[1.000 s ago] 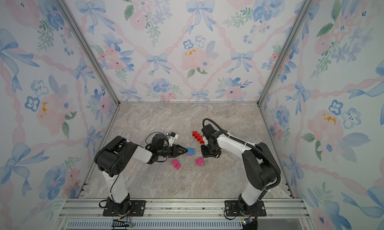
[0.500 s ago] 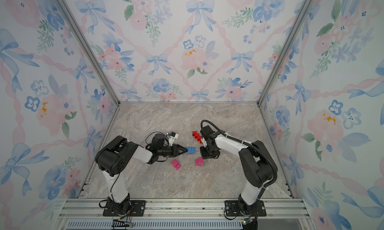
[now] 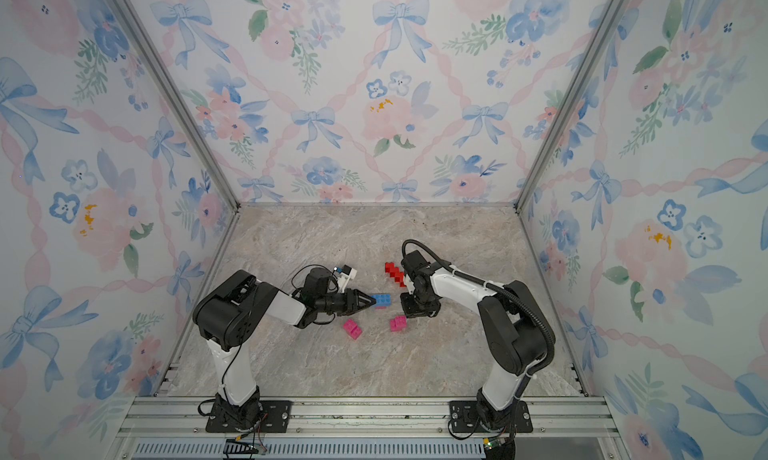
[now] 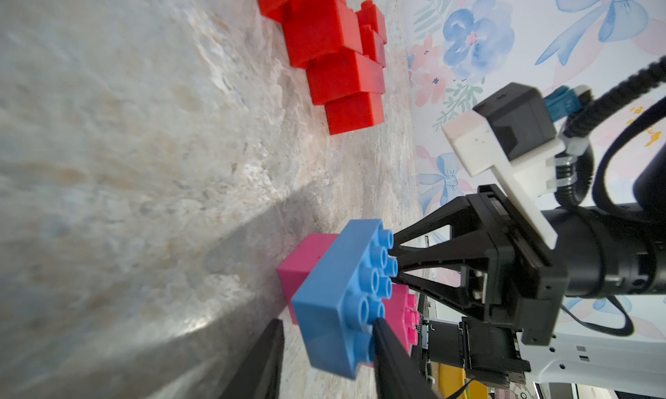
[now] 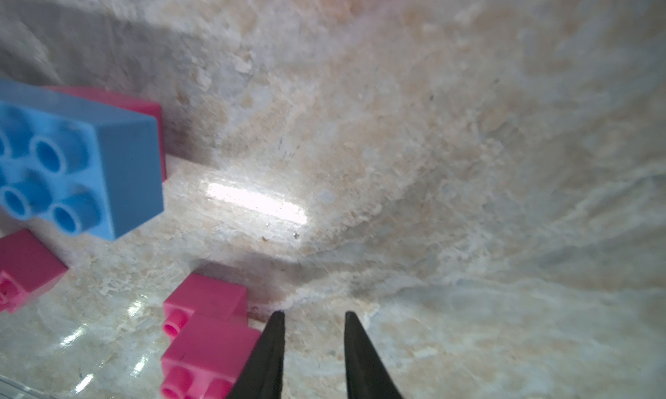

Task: Assemble the letter v with lego
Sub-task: Pick up the lego brick from the center of the board.

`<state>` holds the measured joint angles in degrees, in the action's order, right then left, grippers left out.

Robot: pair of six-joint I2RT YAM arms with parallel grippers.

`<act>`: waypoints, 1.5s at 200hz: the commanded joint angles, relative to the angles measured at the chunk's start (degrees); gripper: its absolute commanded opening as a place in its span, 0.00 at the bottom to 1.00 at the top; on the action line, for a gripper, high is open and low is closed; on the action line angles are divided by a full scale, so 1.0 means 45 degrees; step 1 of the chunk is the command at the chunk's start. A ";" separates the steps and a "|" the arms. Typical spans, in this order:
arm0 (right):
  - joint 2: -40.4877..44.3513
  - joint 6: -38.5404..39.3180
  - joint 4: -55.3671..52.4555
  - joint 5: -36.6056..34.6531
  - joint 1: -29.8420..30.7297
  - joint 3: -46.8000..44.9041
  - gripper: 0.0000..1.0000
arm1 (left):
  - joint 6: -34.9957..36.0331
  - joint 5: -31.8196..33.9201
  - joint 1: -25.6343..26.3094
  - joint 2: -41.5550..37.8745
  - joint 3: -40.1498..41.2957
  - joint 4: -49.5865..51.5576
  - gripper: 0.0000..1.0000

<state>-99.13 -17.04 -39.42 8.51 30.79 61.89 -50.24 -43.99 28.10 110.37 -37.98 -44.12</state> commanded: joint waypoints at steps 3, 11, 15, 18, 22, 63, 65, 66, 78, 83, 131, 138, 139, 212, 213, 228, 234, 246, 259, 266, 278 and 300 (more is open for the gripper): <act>0.0155 0.0231 -0.0284 -0.0096 -0.0108 0.0288 0.30 | -0.0030 0.0107 -0.0028 0.0328 -0.0151 0.0097 0.40; 0.0125 0.0275 -0.0288 -0.0104 -0.0141 0.0352 0.30 | -0.0027 0.0097 -0.0031 0.0330 -0.0154 0.0100 0.39; 0.0113 0.0281 -0.0293 -0.0115 -0.0155 0.0384 0.29 | -0.0027 0.0121 -0.0033 0.0337 -0.0162 0.0092 0.39; 0.0098 0.0303 -0.0302 -0.0122 -0.0161 0.0417 0.29 | -0.0035 0.0126 -0.0030 0.0313 -0.0155 0.0096 0.39; 0.0079 0.0319 -0.0320 -0.0160 -0.0171 0.0451 0.29 | -0.0047 0.0115 -0.0028 0.0299 -0.0155 0.0097 0.39; 0.0048 0.0422 -0.0254 -0.0405 -0.0391 0.0898 0.29 | -0.0086 0.0166 -0.0027 0.0279 -0.0163 0.0107 0.36; 0.0035 0.0426 -0.0261 -0.0407 -0.0395 0.0926 0.29 | -0.0096 0.0156 -0.0031 0.0274 -0.0147 0.0100 0.36; 0.0026 0.0436 -0.0262 -0.0407 -0.0395 0.0940 0.29 | -0.0091 0.0151 -0.0022 0.0276 -0.0151 0.0098 0.36; -0.0087 0.0446 -0.0220 -0.0333 -0.0339 0.1102 0.29 | -0.0096 0.0154 -0.0032 0.0278 -0.0134 0.0098 0.36; -0.0150 0.0446 -0.0160 -0.0303 -0.0253 0.1155 0.30 | -0.0100 0.0147 -0.0023 0.0292 -0.0135 0.0097 0.36; -0.0955 0.0487 -0.0109 -0.0080 0.0440 0.1521 0.29 | -0.0111 0.0200 -0.0028 0.0298 -0.0115 0.0102 0.33; -0.1030 0.0485 -0.0107 -0.0075 0.0516 0.1488 0.29 | -0.0128 0.0200 -0.0031 0.0323 -0.0134 0.0087 0.33; -0.1043 0.0495 -0.0107 -0.0075 0.0529 0.1485 0.29 | -0.0126 0.0192 -0.0032 0.0330 -0.0134 0.0092 0.33; -0.0479 0.0089 -0.0278 0.0061 0.0931 0.0230 0.29 | -0.0135 0.0165 -0.0031 0.0413 -0.0193 0.0097 0.31; -0.0465 0.0072 -0.0281 0.0071 0.0922 0.0211 0.29 | -0.0130 0.0165 -0.0032 0.0414 -0.0193 0.0097 0.31; -0.0217 -0.0051 -0.0364 0.0166 0.0932 -0.0034 0.29 | -0.0145 0.0165 -0.0012 0.0409 -0.0183 0.0097 0.31; -0.0099 -0.0097 -0.0397 0.0241 0.0913 -0.0115 0.29 | -0.0145 0.0148 -0.0004 0.0407 -0.0185 0.0102 0.31; 0.0240 -0.0165 -0.0524 0.0425 0.0856 -0.0239 0.29 | -0.0143 0.0146 -0.0023 0.0376 -0.0181 0.0097 0.31; 0.0692 -0.0050 -0.0991 0.0150 0.0698 -0.0266 0.30 | -0.0164 0.0136 -0.0012 0.0378 -0.0152 0.0097 0.30; 0.0878 0.0128 -0.1282 -0.0245 0.0569 -0.0258 0.31 | -0.0164 0.0143 -0.0013 0.0361 -0.0136 0.0102 0.30; 0.1618 0.0740 -0.1587 -0.0925 0.0445 -0.0294 0.34 | -0.0163 0.0146 -0.0014 0.0396 -0.0140 0.0097 0.30; 0.2543 0.1996 -0.1075 -0.0939 0.0666 -0.0619 0.53 | -0.0175 0.0127 0.0001 0.0378 -0.0130 0.0098 0.29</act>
<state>-92.55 -14.09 -43.38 6.48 33.43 60.75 -51.29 -44.01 28.10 110.48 -38.28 -44.77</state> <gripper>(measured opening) 0.469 0.300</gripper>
